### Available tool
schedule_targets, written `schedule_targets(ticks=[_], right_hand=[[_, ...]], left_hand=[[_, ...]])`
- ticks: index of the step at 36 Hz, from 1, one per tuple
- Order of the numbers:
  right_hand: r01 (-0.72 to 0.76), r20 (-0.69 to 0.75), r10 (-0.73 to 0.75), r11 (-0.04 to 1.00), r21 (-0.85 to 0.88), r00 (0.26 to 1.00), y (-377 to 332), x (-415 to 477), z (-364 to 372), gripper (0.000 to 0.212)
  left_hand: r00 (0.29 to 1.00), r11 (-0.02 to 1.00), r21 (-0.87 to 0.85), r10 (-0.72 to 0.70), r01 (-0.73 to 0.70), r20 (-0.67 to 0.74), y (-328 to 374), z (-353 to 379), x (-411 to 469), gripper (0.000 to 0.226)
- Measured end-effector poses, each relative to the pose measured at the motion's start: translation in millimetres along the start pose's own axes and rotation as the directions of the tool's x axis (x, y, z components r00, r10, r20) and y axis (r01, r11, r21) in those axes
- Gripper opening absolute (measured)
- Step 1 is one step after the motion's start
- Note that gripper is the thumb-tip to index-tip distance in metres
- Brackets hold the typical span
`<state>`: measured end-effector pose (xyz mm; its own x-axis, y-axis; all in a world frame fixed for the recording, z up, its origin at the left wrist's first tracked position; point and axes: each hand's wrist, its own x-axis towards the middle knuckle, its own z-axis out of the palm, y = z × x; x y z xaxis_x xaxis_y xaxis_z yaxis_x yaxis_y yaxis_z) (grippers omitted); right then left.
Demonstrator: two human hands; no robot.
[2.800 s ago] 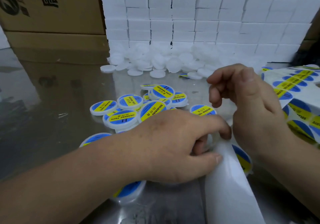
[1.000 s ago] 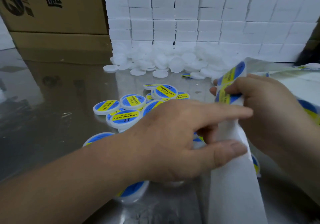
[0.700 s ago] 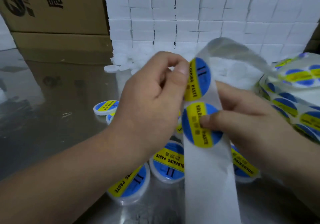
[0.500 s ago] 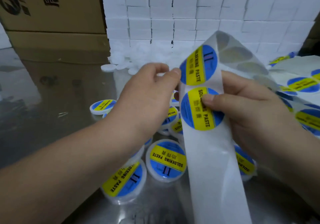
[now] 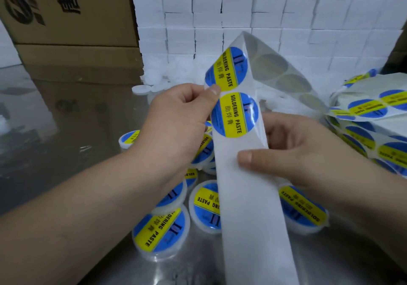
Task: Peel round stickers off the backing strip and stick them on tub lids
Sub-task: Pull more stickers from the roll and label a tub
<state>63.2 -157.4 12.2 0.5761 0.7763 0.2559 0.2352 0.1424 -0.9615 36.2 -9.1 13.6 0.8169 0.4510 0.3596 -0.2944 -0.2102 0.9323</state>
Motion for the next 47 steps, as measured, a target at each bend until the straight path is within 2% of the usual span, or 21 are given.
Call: schedule_targets(ticks=[3,5,7,9,11,12,14,17,21,23,26,28,30,33,37,39,41,42,44,45,47], right_hand=[[-0.028,-0.23,-0.001,0.992,-0.122,0.973,4.3,2.4,-2.3,0.02],[-0.018,-0.417,-0.031,0.993,-0.113,0.908,4.2,5.5,-10.0,0.016],[-0.006,-0.537,-0.05,0.995,-0.103,0.842,3.5,8.3,-19.0,0.017],[-0.016,-0.59,-0.054,0.994,-0.113,0.806,2.5,9.6,-24.5,0.021],[-0.02,-0.597,-0.038,0.996,-0.091,0.802,3.0,10.6,-27.0,0.016],[-0.022,-0.592,-0.025,0.997,-0.071,0.805,4.3,10.9,-28.1,0.014],[-0.023,-0.577,0.023,1.0,0.008,0.817,6.6,11.2,-29.8,0.027],[-0.041,-0.552,0.132,0.984,0.174,0.823,5.3,10.4,-30.8,0.035],[-0.034,-0.568,0.146,0.979,0.203,0.81,5.6,11.0,-32.4,0.034],[-0.028,-0.577,0.125,0.984,0.174,0.808,5.5,11.4,-32.6,0.03],[-0.045,-0.609,0.084,0.996,0.079,0.789,7.5,11.4,-33.9,0.034],[-0.049,-0.626,0.028,0.999,-0.016,0.779,7.6,10.9,-33.3,0.04],[-0.041,-0.622,-0.008,0.997,-0.065,0.783,6.1,11.2,-30.7,0.041],[-0.038,-0.632,-0.008,0.997,-0.06,0.775,5.1,10.8,-29.7,0.051],[-0.03,-0.595,-0.002,0.999,-0.043,0.804,5.8,11.0,-29.6,0.041],[-0.03,-0.624,-0.012,0.998,-0.056,0.781,6.7,11.4,-29.3,0.042],[-0.03,-0.635,-0.017,0.997,-0.064,0.772,6.8,10.5,-28.7,0.041],[-0.038,-0.625,-0.018,0.996,-0.076,0.781,6.5,9.8,-27.9,0.034],[-0.06,-0.587,-0.007,0.994,-0.095,0.809,7.7,8.8,-27.1,0.014],[-0.071,-0.574,-0.002,0.992,-0.105,0.819,8.3,8.3,-26.9,0.011],[-0.084,-0.567,0.0,0.989,-0.122,0.824,8.4,7.8,-25.7,0.011]], left_hand=[[1.0,1.0,0.029,0.0,0.0,-0.012,-1.3,-2.4,5.2,0.028],[0.997,0.999,0.005,-0.044,0.044,-0.064,-1.1,-5.8,12.2,0.025],[0.989,0.995,-0.046,-0.097,0.093,-0.108,0.8,-9.3,21.0,0.018],[0.984,0.989,-0.056,-0.139,0.133,-0.114,3.5,-10.4,30.1,0.015],[0.987,0.992,-0.004,-0.127,0.127,-0.099,6.1,-10.1,41.1,0.015],[0.992,0.994,0.056,-0.092,0.097,-0.086,7.1,-9.7,47.7,0.016],[0.999,0.962,0.271,0.031,-0.022,-0.029,6.4,-9.0,63.8,0.02],[0.985,0.79,0.588,0.131,-0.174,0.116,-2.4,-5.9,95.1,0.024],[0.948,0.397,0.867,0.026,-0.301,0.317,-25.1,0.7,143.2,0.034],[0.926,0.223,0.907,-0.041,-0.358,0.375,-38.1,3.6,164.7,0.035],[0.908,0.04,0.923,-0.168,-0.383,0.384,-55.5,10.0,187.0,0.038],[0.891,-0.037,0.917,-0.257,-0.397,0.375,-65.2,16.3,194.3,0.039],[0.875,-0.056,0.914,-0.318,-0.401,0.365,-72.9,22.0,198.4,0.036],[0.874,0.027,0.924,-0.313,-0.382,0.371,-78.3,27.0,201.0,0.027],[0.89,0.126,0.929,-0.269,-0.347,0.369,-75.4,30.4,199.7,0.023],[0.919,0.246,0.929,-0.216,-0.275,0.329,-72.6,32.5,197.9,0.023],[0.958,0.462,0.874,-0.149,-0.151,0.244,-65.4,33.9,194.8,0.024],[0.972,0.594,0.801,-0.136,-0.075,0.192,-59.5,34.1,191.7,0.02],[0.981,0.843,0.527,-0.178,0.109,0.082,-44.4,31.4,181.7,0.012],[0.975,0.915,0.357,-0.217,0.188,0.044,-35.1,28.3,173.7,0.01],[0.966,0.963,0.089,-0.258,0.255,0.024,-15.8,18.4,153.1,0.008]])
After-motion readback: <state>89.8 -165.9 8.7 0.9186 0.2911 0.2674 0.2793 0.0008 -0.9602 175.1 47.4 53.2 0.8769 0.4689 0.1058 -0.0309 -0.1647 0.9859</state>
